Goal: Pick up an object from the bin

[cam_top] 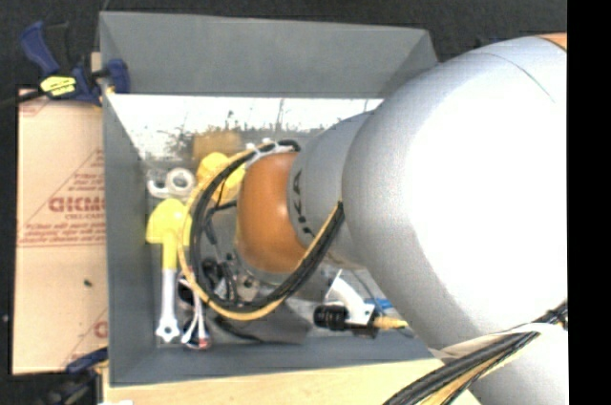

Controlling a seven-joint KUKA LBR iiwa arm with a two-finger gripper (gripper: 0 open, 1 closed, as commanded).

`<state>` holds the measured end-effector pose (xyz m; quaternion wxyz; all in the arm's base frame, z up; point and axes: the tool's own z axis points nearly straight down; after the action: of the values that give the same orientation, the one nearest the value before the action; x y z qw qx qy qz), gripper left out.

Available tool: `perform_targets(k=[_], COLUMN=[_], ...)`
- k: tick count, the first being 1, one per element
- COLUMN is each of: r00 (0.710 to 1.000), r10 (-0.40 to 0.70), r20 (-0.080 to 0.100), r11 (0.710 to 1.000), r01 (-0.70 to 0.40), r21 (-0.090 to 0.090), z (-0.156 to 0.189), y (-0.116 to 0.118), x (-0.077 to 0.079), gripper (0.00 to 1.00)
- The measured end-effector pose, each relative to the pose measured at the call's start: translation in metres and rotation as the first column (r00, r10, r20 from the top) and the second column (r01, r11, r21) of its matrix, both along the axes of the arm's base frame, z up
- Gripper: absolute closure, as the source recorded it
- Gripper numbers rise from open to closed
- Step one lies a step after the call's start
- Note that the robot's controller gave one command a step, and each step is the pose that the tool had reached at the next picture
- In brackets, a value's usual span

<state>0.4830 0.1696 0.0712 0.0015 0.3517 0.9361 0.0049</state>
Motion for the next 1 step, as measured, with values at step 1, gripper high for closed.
perform_targets(k=[1], r00=[1.0], r10=[0.001], r20=[-0.002], r11=[1.0], r01=[-0.001], r21=[-0.002], z=[0.0037], y=[-0.0006], x=[-0.0009], gripper=[1.0])
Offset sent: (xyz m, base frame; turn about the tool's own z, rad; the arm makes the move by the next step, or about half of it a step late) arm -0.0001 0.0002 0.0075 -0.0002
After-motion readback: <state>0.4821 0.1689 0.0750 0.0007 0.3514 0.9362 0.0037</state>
